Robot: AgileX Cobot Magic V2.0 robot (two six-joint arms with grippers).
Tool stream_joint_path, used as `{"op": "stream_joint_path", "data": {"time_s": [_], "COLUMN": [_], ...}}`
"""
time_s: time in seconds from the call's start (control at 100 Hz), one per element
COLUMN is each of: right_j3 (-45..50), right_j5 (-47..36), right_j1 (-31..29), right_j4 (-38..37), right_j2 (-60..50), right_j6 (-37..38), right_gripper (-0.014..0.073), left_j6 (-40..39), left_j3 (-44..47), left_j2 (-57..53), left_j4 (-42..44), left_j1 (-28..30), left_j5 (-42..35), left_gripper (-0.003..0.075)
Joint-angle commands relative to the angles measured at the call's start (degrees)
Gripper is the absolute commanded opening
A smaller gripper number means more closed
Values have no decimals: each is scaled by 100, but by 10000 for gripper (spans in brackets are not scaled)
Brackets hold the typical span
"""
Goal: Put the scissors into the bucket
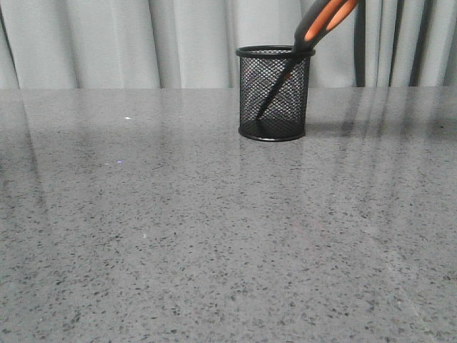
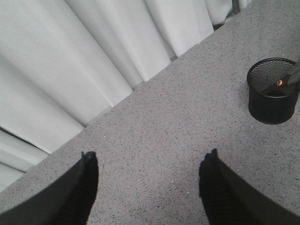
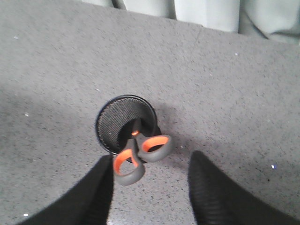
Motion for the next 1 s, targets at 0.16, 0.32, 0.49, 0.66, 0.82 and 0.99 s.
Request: {"op": "stream_joint_path", "data": {"time_s": [0.16, 0.32, 0.49, 0.66, 0.82, 0.99], "right_j3": [326, 1554, 3363, 5331, 7059, 8416], "right_j5": [-1347, -2485, -3999, -5658, -6641, -6916], "right_j1": [-20, 124, 246, 293, 293, 293], "right_j4": [555, 569, 583, 583, 583, 583], "right_j2": [-776, -1533, -2550, -3727, -4820, -6073], "right_j6": [-17, -202, -610, -610, -610, -610], "right_gripper": [5, -65, -66, -66, -66, -66], "left_j6": [-61, -61, -61, -61, -61, -61], "left_j3": [-108, 253, 1453, 3350, 5457, 7434], "left_j2": [-135, -284, -918, -1888, -2966, -4177], "left_j4": [-116, -116, -295, -295, -381, -999], "left_j1": [19, 19, 19, 19, 19, 19], "left_j5": [-379, -554, -1905, -3632, -5055, -6545], "left_gripper": [55, -21, -21, -21, -21, -21]}}
